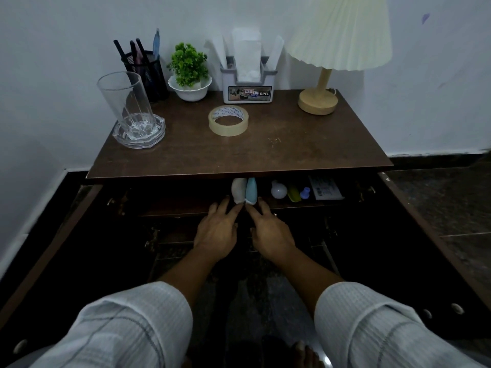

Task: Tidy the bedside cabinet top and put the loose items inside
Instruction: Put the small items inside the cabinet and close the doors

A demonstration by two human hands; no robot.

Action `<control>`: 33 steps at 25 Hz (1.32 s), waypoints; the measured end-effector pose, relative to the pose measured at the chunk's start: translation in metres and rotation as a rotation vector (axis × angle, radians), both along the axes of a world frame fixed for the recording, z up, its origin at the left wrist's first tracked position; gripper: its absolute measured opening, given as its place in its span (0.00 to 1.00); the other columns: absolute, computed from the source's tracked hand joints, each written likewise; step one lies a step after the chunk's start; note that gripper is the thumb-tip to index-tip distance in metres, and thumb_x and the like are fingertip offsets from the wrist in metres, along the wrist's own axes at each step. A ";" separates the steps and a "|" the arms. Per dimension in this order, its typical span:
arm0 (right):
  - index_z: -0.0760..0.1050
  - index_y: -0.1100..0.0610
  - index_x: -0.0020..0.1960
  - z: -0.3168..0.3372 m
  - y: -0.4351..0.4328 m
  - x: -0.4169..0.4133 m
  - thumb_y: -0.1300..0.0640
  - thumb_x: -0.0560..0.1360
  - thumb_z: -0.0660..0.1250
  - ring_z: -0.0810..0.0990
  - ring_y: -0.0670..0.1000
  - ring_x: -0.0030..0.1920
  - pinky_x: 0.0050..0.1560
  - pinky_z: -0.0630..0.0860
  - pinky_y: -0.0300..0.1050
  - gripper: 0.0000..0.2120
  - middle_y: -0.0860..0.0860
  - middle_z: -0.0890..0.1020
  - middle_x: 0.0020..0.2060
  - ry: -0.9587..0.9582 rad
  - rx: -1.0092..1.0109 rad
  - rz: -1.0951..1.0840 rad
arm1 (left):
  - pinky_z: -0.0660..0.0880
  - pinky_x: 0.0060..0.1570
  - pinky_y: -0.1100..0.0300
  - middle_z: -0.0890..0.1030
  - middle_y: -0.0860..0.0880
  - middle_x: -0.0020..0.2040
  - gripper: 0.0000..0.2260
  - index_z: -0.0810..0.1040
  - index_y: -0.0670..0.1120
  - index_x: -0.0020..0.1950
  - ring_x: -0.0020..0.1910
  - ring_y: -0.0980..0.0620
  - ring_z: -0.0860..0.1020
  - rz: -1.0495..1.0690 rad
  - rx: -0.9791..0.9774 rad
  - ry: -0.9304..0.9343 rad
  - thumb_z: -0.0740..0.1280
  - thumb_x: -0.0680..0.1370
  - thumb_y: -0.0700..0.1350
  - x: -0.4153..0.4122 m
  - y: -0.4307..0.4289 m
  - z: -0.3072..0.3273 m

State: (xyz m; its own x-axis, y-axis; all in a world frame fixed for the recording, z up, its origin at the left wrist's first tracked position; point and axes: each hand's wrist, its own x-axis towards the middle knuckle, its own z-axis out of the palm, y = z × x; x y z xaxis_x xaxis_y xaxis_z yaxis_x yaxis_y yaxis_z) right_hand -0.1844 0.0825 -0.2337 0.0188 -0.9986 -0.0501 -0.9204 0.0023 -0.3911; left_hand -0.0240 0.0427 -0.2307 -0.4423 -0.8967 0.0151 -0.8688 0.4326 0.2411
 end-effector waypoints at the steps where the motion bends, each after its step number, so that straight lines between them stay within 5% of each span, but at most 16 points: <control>1: 0.55 0.45 0.80 -0.001 -0.001 0.000 0.59 0.76 0.64 0.80 0.63 0.59 0.48 0.81 0.53 0.36 0.55 0.54 0.81 0.004 0.001 0.006 | 0.77 0.57 0.47 0.62 0.45 0.79 0.29 0.58 0.56 0.80 0.74 0.40 0.63 -0.020 0.002 0.002 0.61 0.80 0.45 -0.001 -0.001 -0.001; 17: 0.50 0.47 0.82 -0.006 -0.012 -0.008 0.58 0.75 0.67 0.77 0.63 0.62 0.46 0.81 0.51 0.41 0.55 0.52 0.81 0.071 0.041 -0.043 | 0.75 0.60 0.45 0.59 0.47 0.81 0.29 0.55 0.54 0.81 0.77 0.38 0.57 0.041 0.052 -0.085 0.59 0.81 0.51 -0.024 -0.018 -0.001; 23: 0.49 0.48 0.82 0.003 -0.009 -0.009 0.56 0.75 0.67 0.74 0.64 0.67 0.53 0.80 0.55 0.41 0.55 0.51 0.81 0.059 0.100 -0.028 | 0.74 0.63 0.43 0.58 0.47 0.81 0.29 0.55 0.53 0.82 0.77 0.37 0.57 0.021 0.114 -0.104 0.59 0.81 0.51 -0.023 -0.016 0.009; 26: 0.56 0.50 0.81 0.021 -0.002 -0.007 0.57 0.75 0.66 0.75 0.63 0.65 0.54 0.80 0.55 0.37 0.56 0.57 0.80 0.049 0.119 0.017 | 0.70 0.68 0.43 0.58 0.46 0.81 0.28 0.57 0.52 0.81 0.77 0.38 0.59 -0.010 0.215 -0.141 0.60 0.82 0.51 -0.016 -0.012 0.028; 30: 0.76 0.54 0.59 0.077 0.010 0.007 0.55 0.76 0.65 0.80 0.61 0.55 0.48 0.80 0.53 0.13 0.57 0.78 0.58 0.065 0.079 0.097 | 0.77 0.58 0.48 0.77 0.46 0.67 0.17 0.76 0.52 0.69 0.63 0.45 0.76 -0.064 0.307 -0.172 0.62 0.80 0.52 0.000 -0.004 0.086; 33: 0.74 0.53 0.45 0.134 0.012 0.020 0.54 0.77 0.63 0.80 0.58 0.44 0.36 0.73 0.49 0.04 0.54 0.81 0.44 0.050 -0.001 0.112 | 0.79 0.49 0.51 0.82 0.48 0.55 0.12 0.81 0.52 0.57 0.51 0.46 0.81 -0.055 0.223 -0.110 0.63 0.79 0.53 0.013 0.005 0.141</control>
State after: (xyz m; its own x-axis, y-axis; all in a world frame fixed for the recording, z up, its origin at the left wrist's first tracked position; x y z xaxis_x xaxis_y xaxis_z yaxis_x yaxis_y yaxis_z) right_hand -0.1645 0.0947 -0.0999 0.1275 -0.9905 -0.0524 -0.9331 -0.1019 -0.3448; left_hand -0.0108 0.0479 -0.0897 -0.4786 -0.8471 -0.2311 -0.8716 0.4266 0.2414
